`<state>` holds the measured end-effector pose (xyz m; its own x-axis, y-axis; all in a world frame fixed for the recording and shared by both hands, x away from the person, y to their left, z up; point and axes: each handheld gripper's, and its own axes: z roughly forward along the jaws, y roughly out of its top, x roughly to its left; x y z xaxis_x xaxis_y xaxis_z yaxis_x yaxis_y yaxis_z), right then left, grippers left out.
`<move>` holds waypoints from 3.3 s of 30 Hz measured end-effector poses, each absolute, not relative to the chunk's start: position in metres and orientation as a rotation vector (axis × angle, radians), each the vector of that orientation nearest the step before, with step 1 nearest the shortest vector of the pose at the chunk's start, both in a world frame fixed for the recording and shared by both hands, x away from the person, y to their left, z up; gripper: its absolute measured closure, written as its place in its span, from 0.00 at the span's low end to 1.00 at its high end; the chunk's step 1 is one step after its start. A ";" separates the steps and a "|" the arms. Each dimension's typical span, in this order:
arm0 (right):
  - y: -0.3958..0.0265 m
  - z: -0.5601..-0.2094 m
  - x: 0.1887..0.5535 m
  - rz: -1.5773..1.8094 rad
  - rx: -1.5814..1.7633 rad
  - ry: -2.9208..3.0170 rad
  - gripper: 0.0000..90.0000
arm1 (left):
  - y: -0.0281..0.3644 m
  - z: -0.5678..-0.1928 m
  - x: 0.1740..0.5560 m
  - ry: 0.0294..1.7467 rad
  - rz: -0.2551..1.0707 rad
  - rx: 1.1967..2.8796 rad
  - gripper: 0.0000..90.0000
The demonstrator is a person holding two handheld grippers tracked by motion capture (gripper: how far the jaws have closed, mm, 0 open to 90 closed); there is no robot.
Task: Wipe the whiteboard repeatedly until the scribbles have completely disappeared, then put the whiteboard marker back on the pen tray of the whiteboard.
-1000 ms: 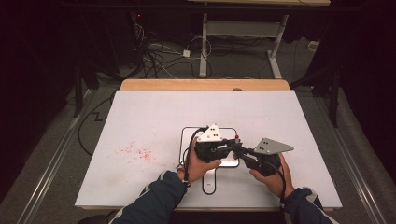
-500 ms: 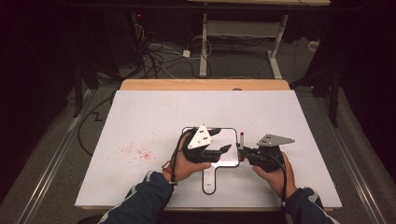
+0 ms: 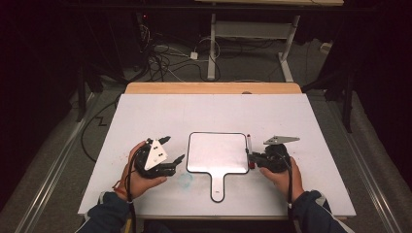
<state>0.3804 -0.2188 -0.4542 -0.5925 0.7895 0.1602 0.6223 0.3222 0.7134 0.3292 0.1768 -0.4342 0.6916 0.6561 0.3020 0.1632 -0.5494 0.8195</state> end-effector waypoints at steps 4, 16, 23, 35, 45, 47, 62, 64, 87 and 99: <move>-0.215 -0.456 0.385 1.098 1.322 2.351 0.90 | 0.191 -0.445 0.325 0.684 0.760 2.118 0.26; -0.214 -0.465 0.388 1.073 1.370 2.291 0.90 | 0.201 -0.460 0.318 0.749 0.708 2.159 0.26; -0.213 -0.469 0.391 1.032 1.385 2.278 0.90 | 0.202 -0.459 0.314 0.772 0.701 2.130 0.26; -0.213 -0.471 0.396 1.005 1.370 2.283 0.81 | 0.206 -0.458 0.311 0.776 0.700 2.121 0.27; -0.212 -0.451 0.416 1.125 1.180 2.305 0.87 | 0.208 -0.459 0.312 0.768 0.704 2.117 0.27; -0.206 -0.450 0.422 1.126 1.105 2.358 0.93 | 0.206 -0.459 0.311 0.775 0.691 2.127 0.28; -0.200 -0.461 0.440 1.013 1.082 2.428 0.96 | 0.203 -0.461 0.314 0.750 0.674 2.133 0.28; -0.202 -0.461 0.440 1.022 1.076 2.427 0.95 | 0.203 -0.461 0.314 0.749 0.673 2.132 0.28; -0.233 -0.429 0.405 1.203 0.921 2.239 0.80 | 0.210 -0.461 0.315 0.766 0.681 2.126 0.27; -0.249 -0.411 0.377 1.248 0.825 2.146 0.46 | 0.215 -0.461 0.313 0.771 0.692 2.126 0.26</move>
